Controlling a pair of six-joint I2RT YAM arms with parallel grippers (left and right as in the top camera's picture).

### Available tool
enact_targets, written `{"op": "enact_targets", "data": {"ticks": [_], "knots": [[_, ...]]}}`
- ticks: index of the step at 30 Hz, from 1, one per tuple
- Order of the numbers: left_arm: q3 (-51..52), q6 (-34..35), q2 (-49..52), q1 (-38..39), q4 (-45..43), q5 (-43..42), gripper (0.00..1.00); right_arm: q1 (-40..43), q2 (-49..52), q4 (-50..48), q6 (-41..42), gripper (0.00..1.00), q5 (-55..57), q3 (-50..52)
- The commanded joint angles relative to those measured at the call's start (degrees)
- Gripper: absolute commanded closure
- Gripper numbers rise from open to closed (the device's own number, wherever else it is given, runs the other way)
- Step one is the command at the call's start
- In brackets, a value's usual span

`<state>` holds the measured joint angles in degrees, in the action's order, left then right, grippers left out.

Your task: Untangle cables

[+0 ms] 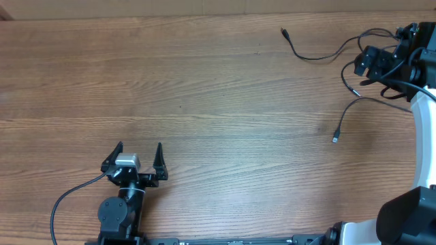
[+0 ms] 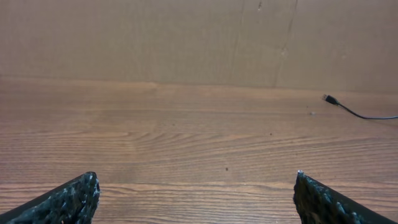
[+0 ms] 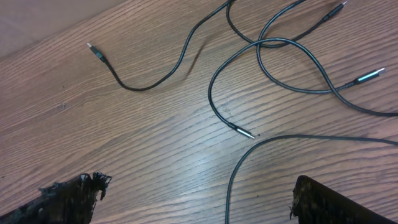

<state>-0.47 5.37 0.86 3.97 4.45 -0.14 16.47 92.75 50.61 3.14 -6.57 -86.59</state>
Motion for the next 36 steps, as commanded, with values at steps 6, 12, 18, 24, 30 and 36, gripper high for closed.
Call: {"op": "enact_targets", "data": {"ticks": [6, 12, 18, 24, 30, 36], "knots": [[0.2, -1.7, -0.6, -0.7, 0.0, 0.7, 0.0, 0.0, -0.2, -0.3, -0.2, 0.0, 0.5, -1.1], [0.2, -1.7, -0.6, -0.7, 0.0, 0.7, 0.0, -0.2, -1.9, -1.2, -0.2, 0.0, 0.3, -1.1], [0.2, -1.7, -0.6, -0.7, 0.0, 0.7, 0.01, -2.4, -4.3, -7.1, -0.2, 0.0, -3.0, 1.0], [0.2, -1.7, -0.6, -0.7, 0.0, 0.7, 0.0, -7.1, -9.1, -17.8, -0.2, 0.0, -3.1, 8.1], [0.2, -1.7, -0.6, -0.7, 0.0, 0.7, 0.01, -10.4, -15.0, -32.4, -0.2, 0.0, -3.1, 20.2], [0.2, -1.7, -0.6, -0.7, 0.0, 0.7, 0.0, -10.8, -22.7, -49.7, 1.4, 0.0, -3.1, 36.9]]}}
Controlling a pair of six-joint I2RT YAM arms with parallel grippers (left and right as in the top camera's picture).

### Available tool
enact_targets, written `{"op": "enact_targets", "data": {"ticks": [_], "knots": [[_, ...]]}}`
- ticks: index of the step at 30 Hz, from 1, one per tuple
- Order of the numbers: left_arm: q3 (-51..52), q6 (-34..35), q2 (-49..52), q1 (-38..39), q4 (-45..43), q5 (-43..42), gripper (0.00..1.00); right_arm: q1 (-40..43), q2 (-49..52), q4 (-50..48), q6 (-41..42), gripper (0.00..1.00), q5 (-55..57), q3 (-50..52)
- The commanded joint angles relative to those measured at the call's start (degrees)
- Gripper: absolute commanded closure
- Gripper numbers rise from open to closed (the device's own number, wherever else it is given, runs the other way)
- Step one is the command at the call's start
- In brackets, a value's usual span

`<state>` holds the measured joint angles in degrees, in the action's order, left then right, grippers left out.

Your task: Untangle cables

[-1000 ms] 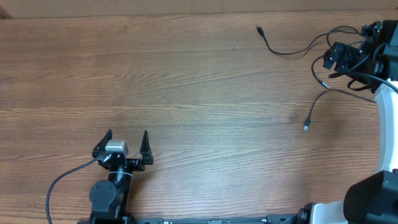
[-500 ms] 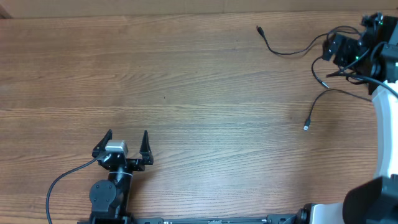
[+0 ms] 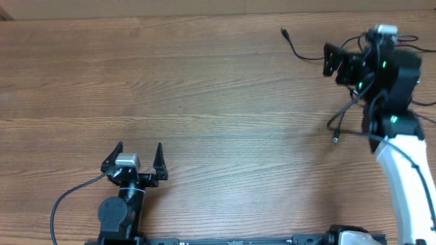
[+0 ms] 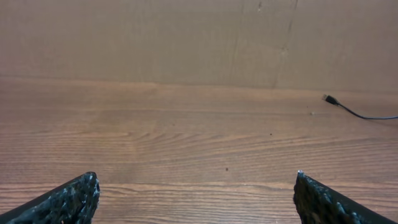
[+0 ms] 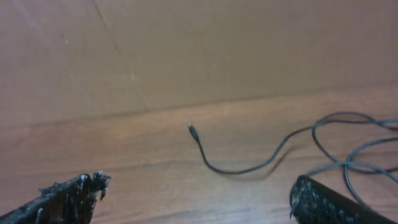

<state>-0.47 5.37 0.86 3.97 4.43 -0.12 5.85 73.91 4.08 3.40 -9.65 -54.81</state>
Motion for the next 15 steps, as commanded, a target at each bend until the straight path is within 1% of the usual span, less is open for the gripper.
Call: {"op": "enact_targets", "data": {"ticks": [1, 3, 4, 10, 15], "knots": [[0.2, -1.7, -0.6, -0.7, 0.0, 0.7, 0.0, -0.2, -5.2, -5.7, 1.1, 0.0, 0.0, 7.6], [0.2, -1.7, -0.6, -0.7, 0.0, 0.7, 0.0, -0.2, -8.5, -9.6, 1.1, 0.0, 0.0, 12.7], [0.2, -1.7, -0.6, -0.7, 0.0, 0.7, 0.01, -0.2, -20.9, -26.1, 1.1, 0.0, 0.6, 30.3], [0.2, -1.7, -0.6, -0.7, 0.0, 0.7, 0.0, -0.2, -29.3, -35.1, 1.2, 0.0, 0.6, 42.4], [0.2, -1.7, -0.6, -0.7, 0.0, 0.7, 0.0, -0.2, -36.6, -37.0, 1.2, 0.0, 0.7, 50.7]]}}
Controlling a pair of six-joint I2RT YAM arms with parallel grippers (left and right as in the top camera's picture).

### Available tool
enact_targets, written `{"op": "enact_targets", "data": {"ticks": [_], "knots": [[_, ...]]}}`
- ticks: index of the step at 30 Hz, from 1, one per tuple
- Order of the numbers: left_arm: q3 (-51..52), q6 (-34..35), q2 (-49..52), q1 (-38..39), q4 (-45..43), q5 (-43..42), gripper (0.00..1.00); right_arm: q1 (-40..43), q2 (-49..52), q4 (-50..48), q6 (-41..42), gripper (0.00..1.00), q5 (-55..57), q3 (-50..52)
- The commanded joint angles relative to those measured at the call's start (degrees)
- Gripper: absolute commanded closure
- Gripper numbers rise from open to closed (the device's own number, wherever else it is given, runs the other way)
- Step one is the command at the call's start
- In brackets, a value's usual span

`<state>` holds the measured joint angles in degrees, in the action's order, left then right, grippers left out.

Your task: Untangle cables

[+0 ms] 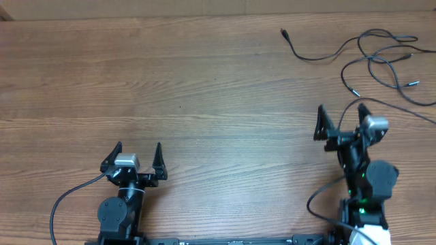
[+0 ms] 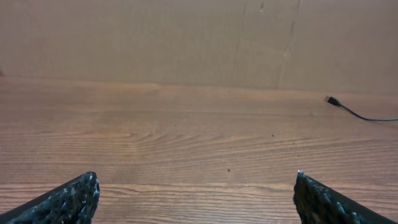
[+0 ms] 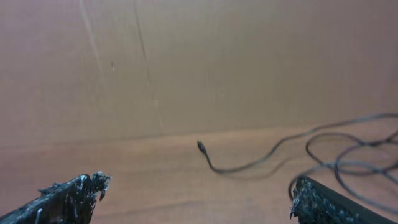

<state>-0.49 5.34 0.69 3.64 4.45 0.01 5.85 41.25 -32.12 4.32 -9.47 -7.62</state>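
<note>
Thin black cables point(image 1: 379, 57) lie in overlapping loops at the table's far right corner. One strand runs left and ends in a plug point(image 1: 283, 31). That plug shows in the left wrist view point(image 2: 330, 99) and the right wrist view point(image 3: 200, 145), where the loops point(image 3: 348, 158) lie on the right. Another strand point(image 1: 388, 103) curves toward my right arm, its end hidden behind it. My right gripper point(image 1: 340, 114) stands open and empty, nearer than the cables. My left gripper point(image 1: 137, 151) stands open and empty at the near left, far from them. Both grippers' fingers point(image 2: 69, 199) point(image 3: 68, 198) are spread wide.
The wooden table point(image 1: 204, 95) runs back to a brown cardboard wall point(image 2: 186, 37). My left arm's own cable point(image 1: 68, 197) trails off the near edge. Another dark cable point(image 1: 320, 197) loops beside the right arm's base.
My right gripper was over the cables at the far right and has come back toward the near edge, still open and empty. The tangle is now uncovered. The left arm has not moved.
My right gripper first hung open over the cables at the far right, looking down on them. Then it stood over them, turned toward the back wall. Now it is at the near right, holding nothing. The left gripper stayed open at the near left.
</note>
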Motion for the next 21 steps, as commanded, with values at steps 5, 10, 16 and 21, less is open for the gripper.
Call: {"op": "enact_targets", "data": {"ticks": [5, 10, 16, 21], "knots": [[0.2, -1.7, -0.4, -0.3, 0.0, 0.5, 0.0, -0.2, -10.1, 3.2, 0.9, 0.0, 0.9, 7.1], [0.2, -1.7, -0.4, -0.3, 0.0, 0.5, 0.0, -0.2, -12.9, 6.9, 1.0, 0.0, 1.1, 7.2], [0.2, -1.7, -0.4, -0.3, 0.0, 0.5, 0.0, -0.2, -16.2, 15.6, 1.4, 0.0, 1.1, 7.2], [0.2, -1.7, -0.4, -0.3, 0.0, 0.5, 0.01, -0.2, -19.5, 25.0, 1.4, 0.0, 1.0, 7.2]]}}
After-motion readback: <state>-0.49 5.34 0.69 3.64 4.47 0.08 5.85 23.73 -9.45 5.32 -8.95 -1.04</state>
